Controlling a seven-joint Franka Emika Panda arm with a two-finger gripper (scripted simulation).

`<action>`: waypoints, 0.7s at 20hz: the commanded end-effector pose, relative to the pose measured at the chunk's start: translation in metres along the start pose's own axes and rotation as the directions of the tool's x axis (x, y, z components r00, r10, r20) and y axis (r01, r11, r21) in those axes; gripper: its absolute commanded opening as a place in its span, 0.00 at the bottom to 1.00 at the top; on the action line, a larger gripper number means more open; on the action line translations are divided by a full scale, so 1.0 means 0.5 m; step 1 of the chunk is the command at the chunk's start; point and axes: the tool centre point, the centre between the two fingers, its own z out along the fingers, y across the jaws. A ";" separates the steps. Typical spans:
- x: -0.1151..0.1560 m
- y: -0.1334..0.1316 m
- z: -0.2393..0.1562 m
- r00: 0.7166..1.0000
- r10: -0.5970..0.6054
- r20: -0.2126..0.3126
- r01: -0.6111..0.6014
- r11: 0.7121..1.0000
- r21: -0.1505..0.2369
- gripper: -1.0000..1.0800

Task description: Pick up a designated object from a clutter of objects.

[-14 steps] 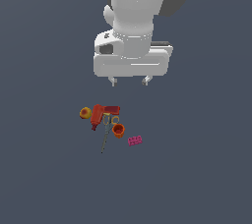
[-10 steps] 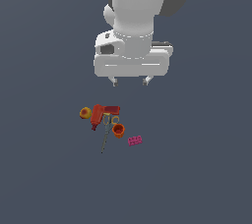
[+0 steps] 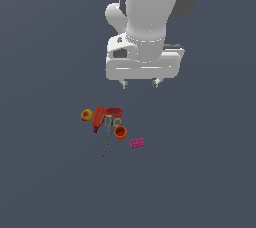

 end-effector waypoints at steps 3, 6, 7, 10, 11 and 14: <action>0.003 0.003 0.006 1.000 -0.010 0.000 0.010 1.000 0.000 0.96; 0.007 0.007 0.019 1.000 -0.031 0.001 0.031 1.000 0.000 0.96; 0.009 0.009 0.024 0.999 -0.039 0.001 0.039 0.999 0.000 0.96; 0.016 0.016 0.044 0.997 -0.073 0.002 0.073 0.997 0.000 0.96; 0.019 0.018 0.052 0.996 -0.086 0.002 0.086 0.996 0.000 0.96; 0.028 0.027 0.080 0.991 -0.132 0.003 0.132 0.991 0.000 0.96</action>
